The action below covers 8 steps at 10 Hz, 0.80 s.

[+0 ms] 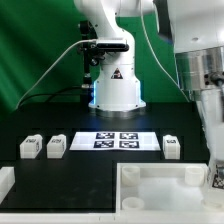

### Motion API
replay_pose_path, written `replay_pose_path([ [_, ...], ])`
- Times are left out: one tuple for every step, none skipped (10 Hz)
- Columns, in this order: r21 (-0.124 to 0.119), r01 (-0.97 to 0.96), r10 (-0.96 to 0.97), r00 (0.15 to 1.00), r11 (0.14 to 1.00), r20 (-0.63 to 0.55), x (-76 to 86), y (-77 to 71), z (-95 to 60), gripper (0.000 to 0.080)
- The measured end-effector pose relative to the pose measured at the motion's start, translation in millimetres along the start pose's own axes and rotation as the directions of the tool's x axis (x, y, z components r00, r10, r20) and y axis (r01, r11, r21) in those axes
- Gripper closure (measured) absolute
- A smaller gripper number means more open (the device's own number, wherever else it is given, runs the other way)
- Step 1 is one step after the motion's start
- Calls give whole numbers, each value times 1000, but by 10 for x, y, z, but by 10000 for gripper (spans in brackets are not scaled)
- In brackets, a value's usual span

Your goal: Assemble one leg

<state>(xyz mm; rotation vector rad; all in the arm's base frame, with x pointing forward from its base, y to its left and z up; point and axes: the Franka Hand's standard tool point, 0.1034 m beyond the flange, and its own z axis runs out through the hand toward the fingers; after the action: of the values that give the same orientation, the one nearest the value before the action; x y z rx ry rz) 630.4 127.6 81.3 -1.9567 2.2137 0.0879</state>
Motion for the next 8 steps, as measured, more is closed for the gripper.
replay_pose_path([
  [-3, 59, -59, 998, 998, 1, -13, 6, 2, 318],
  [-10, 184, -184, 983, 983, 4, -23, 17, 2, 206],
  [-16, 400, -400, 916, 916, 1, -30, 18, 3, 167],
  [-30, 530, -530, 848, 847, 5, -39, 29, 0, 167],
  [-28, 583, -583, 812, 812, 5, -33, 26, 3, 152],
  [-28, 671, -671, 742, 741, 8, -30, 26, 3, 152],
  [-27, 744, -744, 668, 667, 11, -28, 26, 4, 150],
  [-37, 824, -824, 566, 565, 15, -6, 31, 9, 151],
])
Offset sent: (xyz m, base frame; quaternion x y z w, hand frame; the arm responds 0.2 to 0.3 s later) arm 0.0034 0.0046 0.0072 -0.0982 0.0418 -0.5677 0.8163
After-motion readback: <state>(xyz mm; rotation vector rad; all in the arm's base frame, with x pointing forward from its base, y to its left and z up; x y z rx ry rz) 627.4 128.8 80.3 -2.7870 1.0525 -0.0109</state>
